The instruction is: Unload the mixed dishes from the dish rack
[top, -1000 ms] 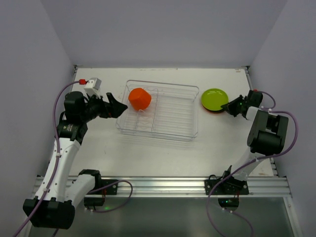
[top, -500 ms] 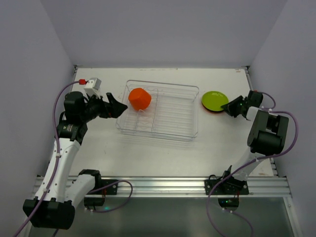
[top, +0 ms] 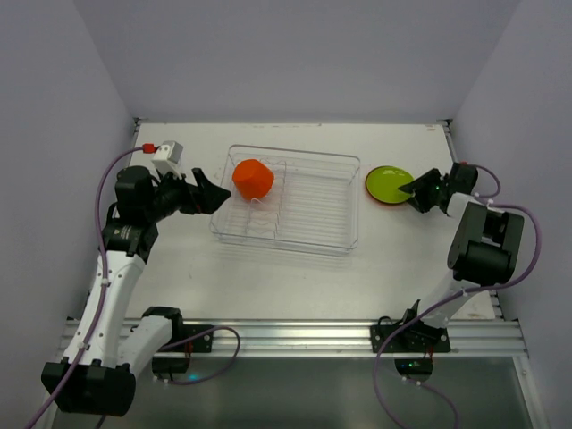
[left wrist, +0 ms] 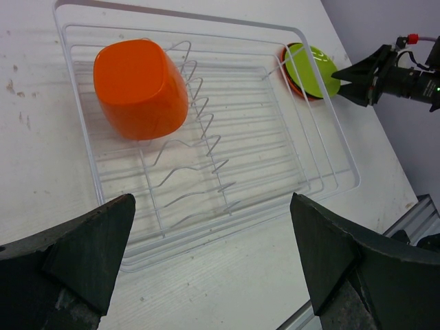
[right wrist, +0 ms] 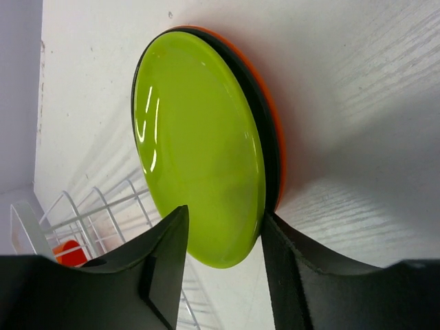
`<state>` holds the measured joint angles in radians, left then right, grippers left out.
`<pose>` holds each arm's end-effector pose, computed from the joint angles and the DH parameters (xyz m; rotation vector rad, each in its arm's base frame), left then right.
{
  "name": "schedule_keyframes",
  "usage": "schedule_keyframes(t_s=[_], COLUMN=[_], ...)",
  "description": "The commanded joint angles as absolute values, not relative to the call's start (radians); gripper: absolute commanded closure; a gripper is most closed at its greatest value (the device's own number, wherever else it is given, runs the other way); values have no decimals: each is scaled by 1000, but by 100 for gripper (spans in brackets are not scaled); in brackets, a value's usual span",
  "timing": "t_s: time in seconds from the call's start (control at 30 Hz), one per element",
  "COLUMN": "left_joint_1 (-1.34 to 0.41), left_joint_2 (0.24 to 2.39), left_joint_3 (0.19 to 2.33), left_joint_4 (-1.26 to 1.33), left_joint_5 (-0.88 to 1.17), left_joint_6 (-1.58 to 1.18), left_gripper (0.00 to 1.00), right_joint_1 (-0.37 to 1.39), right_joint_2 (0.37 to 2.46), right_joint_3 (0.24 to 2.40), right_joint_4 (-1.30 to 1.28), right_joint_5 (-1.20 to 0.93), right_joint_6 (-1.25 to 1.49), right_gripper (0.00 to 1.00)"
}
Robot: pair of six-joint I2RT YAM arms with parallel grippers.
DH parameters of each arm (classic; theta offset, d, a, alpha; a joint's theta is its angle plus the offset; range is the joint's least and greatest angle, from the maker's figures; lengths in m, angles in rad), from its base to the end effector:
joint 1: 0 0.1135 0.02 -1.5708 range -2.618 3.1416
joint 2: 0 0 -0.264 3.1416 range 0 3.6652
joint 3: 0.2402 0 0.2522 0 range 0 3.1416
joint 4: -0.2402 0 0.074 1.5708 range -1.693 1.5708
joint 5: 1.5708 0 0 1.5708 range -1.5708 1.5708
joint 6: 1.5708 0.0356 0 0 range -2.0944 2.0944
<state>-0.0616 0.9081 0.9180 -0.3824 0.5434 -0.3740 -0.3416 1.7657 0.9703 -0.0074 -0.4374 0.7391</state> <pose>0.1977 -0.0306 0.3460 0.0628 1.9725 -0.8134 0.3436 -0.1061 0.1631 1.0412 2.1511 0.7085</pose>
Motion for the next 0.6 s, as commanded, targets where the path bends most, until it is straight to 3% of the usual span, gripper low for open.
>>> schedule_keyframes(t_s=[0.0, 0.03, 0.17, 0.33, 0.57], left_joint_1=[-69, -69, -69, -69, -69], left_joint_2=[887, 885, 882, 882, 887], left_joint_3=[911, 910, 910, 911, 911], left_joint_4=[-357, -357, -359, -357, -356], left_joint_5=[564, 565, 565, 566, 568], left_joint_6=[-359, -359, -359, -359, -364], left_gripper=[0, 0, 0, 0, 0], right_joint_1=[-347, -347, -345, -345, -344], right_joint_2=[1710, 1709, 1689, 1675, 1580], right_joint_3=[996, 999, 1000, 1014, 960], right_joint_4=[-52, -57, -77, -109, -111], right_joint_5=[-445, -445, -442, -428, -445], right_joint_6=[718, 715, 704, 690, 687], right_gripper=[49, 42, 26, 20, 18])
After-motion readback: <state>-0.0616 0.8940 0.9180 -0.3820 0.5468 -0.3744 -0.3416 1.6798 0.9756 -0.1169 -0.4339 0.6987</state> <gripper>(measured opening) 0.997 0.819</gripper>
